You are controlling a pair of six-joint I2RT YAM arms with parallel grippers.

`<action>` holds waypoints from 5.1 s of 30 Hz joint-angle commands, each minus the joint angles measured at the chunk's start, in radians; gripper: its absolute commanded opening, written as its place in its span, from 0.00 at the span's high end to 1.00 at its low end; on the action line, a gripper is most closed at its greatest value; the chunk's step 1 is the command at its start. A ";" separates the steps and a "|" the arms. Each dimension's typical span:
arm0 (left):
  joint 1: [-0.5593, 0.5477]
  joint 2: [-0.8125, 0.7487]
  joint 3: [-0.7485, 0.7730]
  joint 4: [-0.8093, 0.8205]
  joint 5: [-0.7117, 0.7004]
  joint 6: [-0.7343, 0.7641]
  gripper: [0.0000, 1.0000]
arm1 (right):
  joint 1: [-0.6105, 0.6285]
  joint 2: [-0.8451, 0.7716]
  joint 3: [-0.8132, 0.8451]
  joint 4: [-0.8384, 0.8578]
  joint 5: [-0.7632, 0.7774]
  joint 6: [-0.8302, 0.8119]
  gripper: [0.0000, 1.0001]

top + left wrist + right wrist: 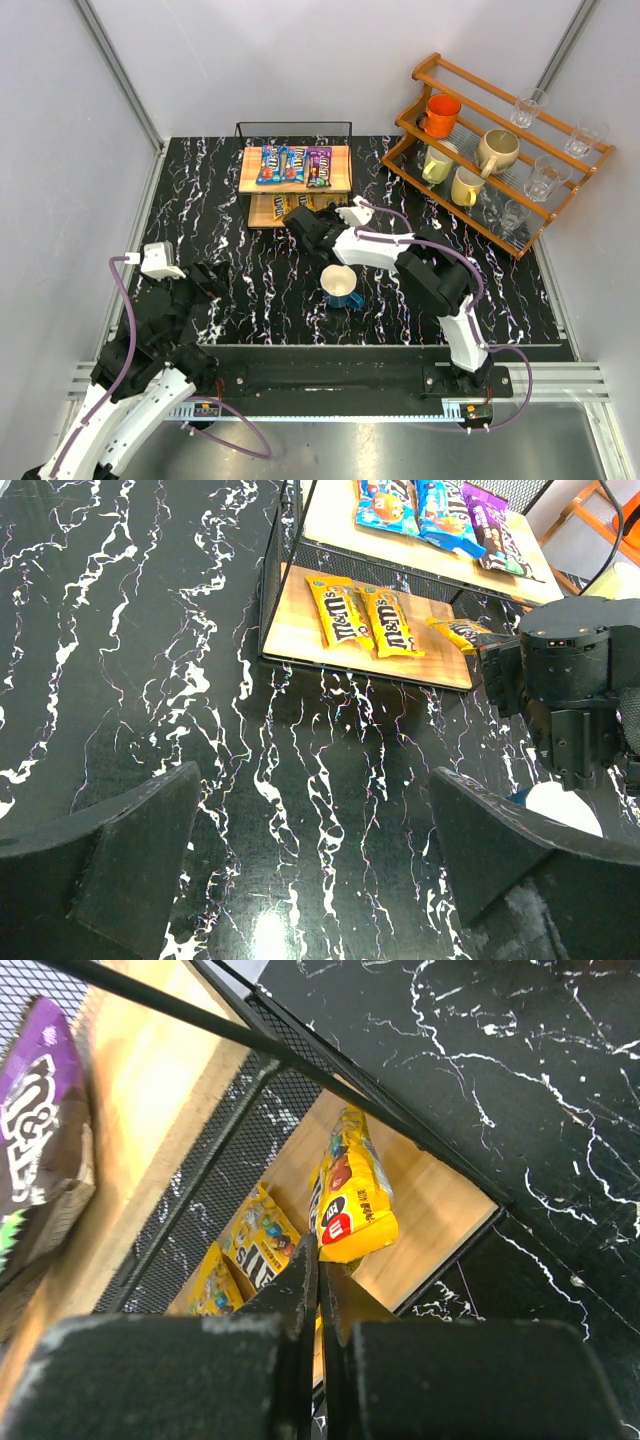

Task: Place and organize the candy bags onto the shelf

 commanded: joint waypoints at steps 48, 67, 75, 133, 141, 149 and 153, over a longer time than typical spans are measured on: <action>-0.042 -0.015 0.019 0.007 -0.041 -0.006 0.01 | -0.075 0.166 0.141 0.032 -0.193 0.130 1.00; -0.059 -0.018 0.020 0.002 -0.050 -0.009 0.01 | -0.093 0.115 0.088 0.106 -0.144 0.046 0.91; -0.065 -0.018 0.020 -0.001 -0.056 -0.010 0.01 | -0.095 0.124 0.088 0.147 -0.162 0.011 0.72; -0.081 -0.012 0.019 -0.007 -0.067 -0.015 0.01 | 0.108 -0.420 -0.381 0.501 -0.495 -0.554 0.47; -0.081 0.005 0.024 -0.009 -0.070 -0.013 0.01 | 0.126 -0.926 -0.600 0.289 -0.569 -0.907 0.01; -0.082 0.020 0.028 -0.009 -0.068 -0.012 0.01 | 0.126 -1.546 -0.806 -0.106 -0.373 -0.933 0.00; -0.082 0.054 0.033 -0.004 -0.070 -0.016 0.01 | 0.126 -1.762 -0.852 -0.204 -0.331 -0.927 0.00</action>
